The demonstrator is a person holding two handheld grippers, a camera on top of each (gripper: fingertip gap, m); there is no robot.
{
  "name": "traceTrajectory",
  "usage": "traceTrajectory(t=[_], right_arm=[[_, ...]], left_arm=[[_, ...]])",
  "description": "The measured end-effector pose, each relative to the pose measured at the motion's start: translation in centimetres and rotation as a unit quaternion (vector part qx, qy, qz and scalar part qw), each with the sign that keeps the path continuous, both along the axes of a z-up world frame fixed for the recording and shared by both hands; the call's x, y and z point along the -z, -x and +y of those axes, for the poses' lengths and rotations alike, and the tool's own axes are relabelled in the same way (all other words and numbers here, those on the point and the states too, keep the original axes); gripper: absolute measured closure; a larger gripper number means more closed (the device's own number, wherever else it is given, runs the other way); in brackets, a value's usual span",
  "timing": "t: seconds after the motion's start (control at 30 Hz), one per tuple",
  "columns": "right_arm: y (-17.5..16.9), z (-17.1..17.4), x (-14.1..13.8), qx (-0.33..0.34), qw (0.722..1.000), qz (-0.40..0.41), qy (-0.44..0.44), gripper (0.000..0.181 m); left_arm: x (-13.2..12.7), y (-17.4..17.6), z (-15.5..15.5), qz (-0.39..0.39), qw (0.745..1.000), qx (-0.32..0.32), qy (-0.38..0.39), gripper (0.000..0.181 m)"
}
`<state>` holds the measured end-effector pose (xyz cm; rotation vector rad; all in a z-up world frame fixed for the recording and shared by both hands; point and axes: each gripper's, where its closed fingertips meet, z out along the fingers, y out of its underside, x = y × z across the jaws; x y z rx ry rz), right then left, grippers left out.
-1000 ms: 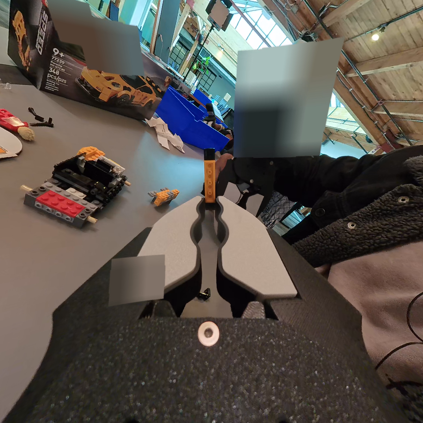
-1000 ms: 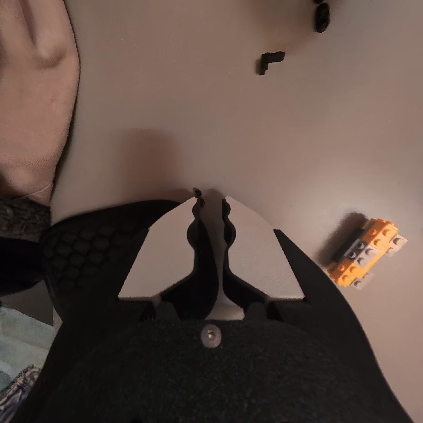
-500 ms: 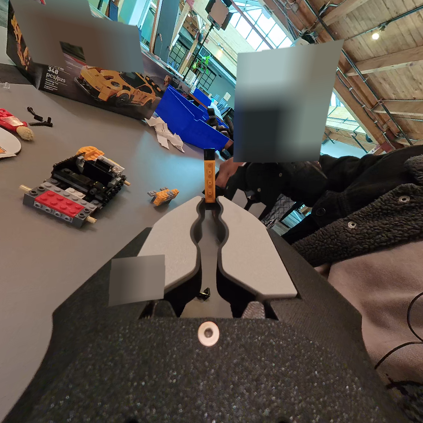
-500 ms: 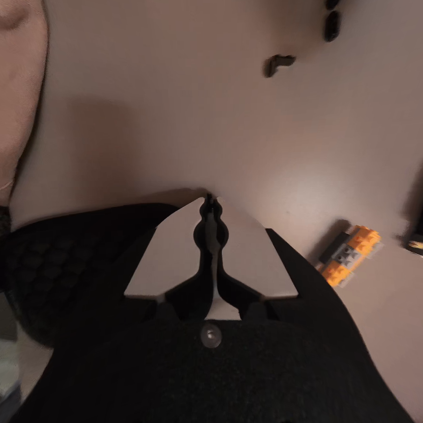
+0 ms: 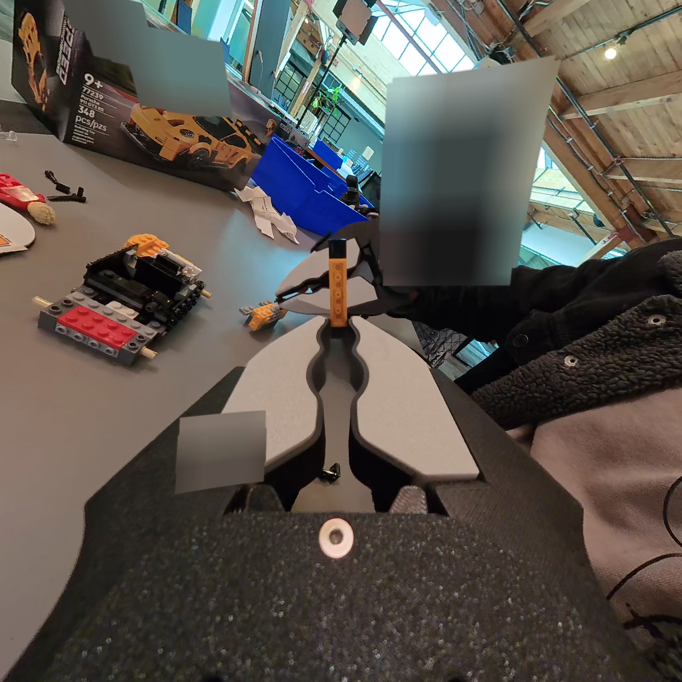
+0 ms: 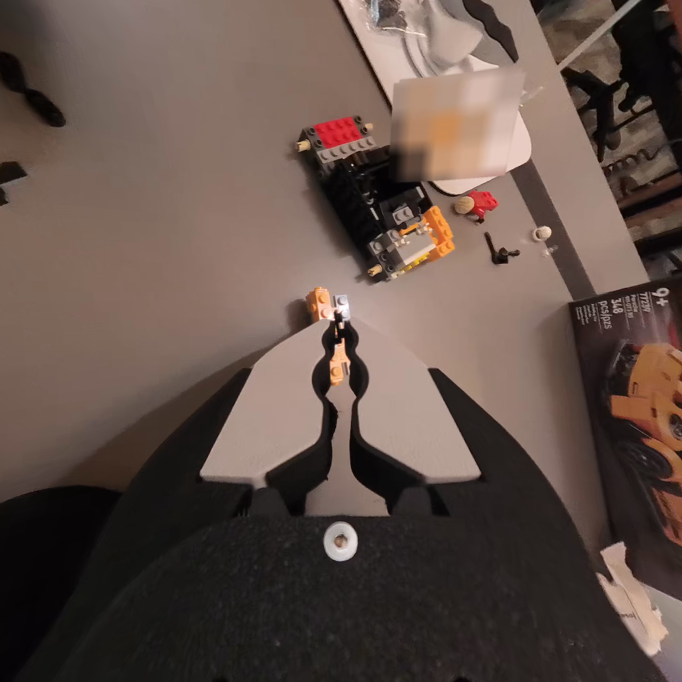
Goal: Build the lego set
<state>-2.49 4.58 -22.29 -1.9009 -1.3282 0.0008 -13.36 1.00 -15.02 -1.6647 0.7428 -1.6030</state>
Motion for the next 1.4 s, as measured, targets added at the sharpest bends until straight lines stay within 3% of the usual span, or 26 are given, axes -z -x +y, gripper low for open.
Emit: traceTrajectory(t=[0.47,0.67,0.9,1.07,1.17,1.27,1.4], right_arm=[[-0.7,-1.5,0.5,-0.011,0.999,-0.008,0.033,0.163],[-0.7,-4.3,0.4,-0.082,0.991,0.007,0.106,0.170],[0.2,-4.2,1.5,-0.157,0.976,-0.044,0.141,0.173],[0.9,-4.5,2.7,-0.192,0.969,-0.105,0.110,0.168],[1.3,-4.3,3.1,-0.194,0.969,-0.105,0.111,0.176],[2.4,-5.2,2.1,-0.217,0.967,-0.049,0.126,0.179],[5.3,-7.8,-1.7,-0.263,0.935,0.160,0.178,0.179]], left_arm=[[0.1,0.0,0.0,0.002,1.000,0.001,0.002,0.174],[0.1,0.0,-0.1,0.002,1.000,0.003,0.003,0.174],[0.3,0.0,-0.1,0.006,1.000,0.003,0.003,0.174],[0.1,0.0,-0.1,0.001,1.000,0.005,0.005,0.174],[0.1,0.0,-0.1,0.002,1.000,0.006,0.005,0.174],[0.1,0.0,-0.2,0.002,1.000,0.008,0.006,0.174],[0.4,-0.3,-0.5,0.012,1.000,0.018,0.001,0.174]])
